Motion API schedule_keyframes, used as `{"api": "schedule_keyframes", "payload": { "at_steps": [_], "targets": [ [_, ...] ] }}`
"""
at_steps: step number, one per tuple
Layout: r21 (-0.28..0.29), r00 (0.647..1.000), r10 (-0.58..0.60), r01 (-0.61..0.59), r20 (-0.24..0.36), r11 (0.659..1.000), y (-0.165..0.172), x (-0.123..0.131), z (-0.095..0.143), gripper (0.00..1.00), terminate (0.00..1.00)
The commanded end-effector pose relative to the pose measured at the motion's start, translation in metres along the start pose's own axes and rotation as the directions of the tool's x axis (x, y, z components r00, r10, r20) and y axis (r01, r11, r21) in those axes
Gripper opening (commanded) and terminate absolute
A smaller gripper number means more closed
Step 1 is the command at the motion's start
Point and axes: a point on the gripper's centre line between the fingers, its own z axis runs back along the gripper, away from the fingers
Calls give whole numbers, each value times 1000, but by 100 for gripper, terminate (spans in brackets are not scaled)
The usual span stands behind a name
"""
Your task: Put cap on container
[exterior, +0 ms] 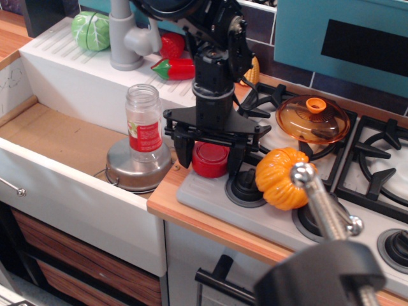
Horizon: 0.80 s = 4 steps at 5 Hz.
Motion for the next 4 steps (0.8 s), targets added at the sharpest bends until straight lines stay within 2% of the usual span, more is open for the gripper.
{"api": "schedule_keyframes", "payload": {
  "at_steps": [1, 2, 4],
  "targets": [
    [-44, 1000, -11, 10, -9, 999, 34, 34, 52, 0, 0],
    [-79, 1000, -16, 14, -25, 997, 67, 52, 79, 0, 0],
    [-62, 999, -21, 18, -44, 998, 113, 75, 75, 0, 0]
  ]
}}
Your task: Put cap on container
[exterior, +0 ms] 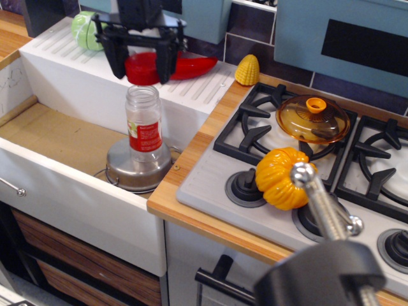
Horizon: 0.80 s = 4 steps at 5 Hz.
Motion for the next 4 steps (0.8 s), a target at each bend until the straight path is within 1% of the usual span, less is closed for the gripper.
{"api": "schedule_keyframes", "payload": {
  "at_steps": [1, 3, 4],
  "targets": [
    [12, 999, 3, -4, 42, 1000, 27, 22, 14, 0, 0],
    [61, 998, 38, -40, 48, 997, 32, 34, -2, 0, 0],
    [75, 998, 25, -29, 63, 997, 33, 36, -16, 0, 0]
  ]
}}
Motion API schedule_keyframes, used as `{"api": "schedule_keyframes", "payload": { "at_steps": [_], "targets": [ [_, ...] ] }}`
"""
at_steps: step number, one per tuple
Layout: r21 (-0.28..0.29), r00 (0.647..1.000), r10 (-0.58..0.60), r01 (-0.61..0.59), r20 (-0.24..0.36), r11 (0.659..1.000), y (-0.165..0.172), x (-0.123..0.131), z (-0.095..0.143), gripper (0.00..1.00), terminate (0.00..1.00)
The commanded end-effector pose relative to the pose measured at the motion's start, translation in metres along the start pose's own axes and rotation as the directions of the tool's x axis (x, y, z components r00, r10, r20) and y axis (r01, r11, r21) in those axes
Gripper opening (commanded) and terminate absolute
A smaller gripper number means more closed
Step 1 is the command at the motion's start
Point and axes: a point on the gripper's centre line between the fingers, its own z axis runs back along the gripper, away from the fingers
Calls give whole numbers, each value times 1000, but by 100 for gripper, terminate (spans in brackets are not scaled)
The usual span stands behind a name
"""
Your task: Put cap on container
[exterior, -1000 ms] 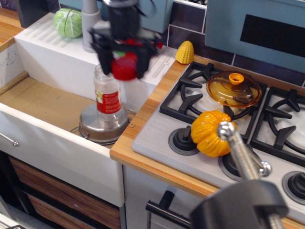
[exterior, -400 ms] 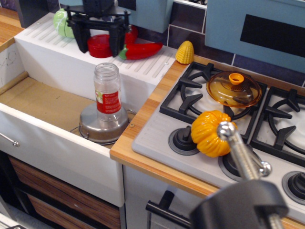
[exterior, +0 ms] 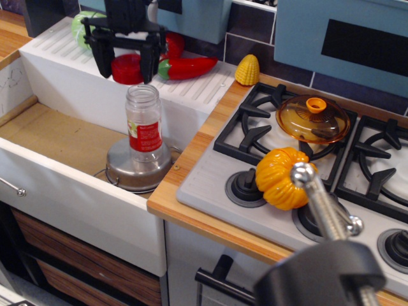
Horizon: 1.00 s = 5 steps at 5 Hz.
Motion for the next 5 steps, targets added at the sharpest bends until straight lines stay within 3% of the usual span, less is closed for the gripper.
{"api": "schedule_keyframes", "payload": {
  "at_steps": [1, 3, 4, 5],
  "targets": [
    [4, 998, -34, 34, 53, 999, -4, 5, 5, 0, 0],
    [-9, 999, -36, 36, 36, 999, -14, -3, 1, 0, 0],
    [17, 999, -20, 19, 43, 1000, -18, 1, -10, 0, 0],
    [51, 998, -1, -2, 61, 999, -20, 5, -20, 0, 100]
  ]
}}
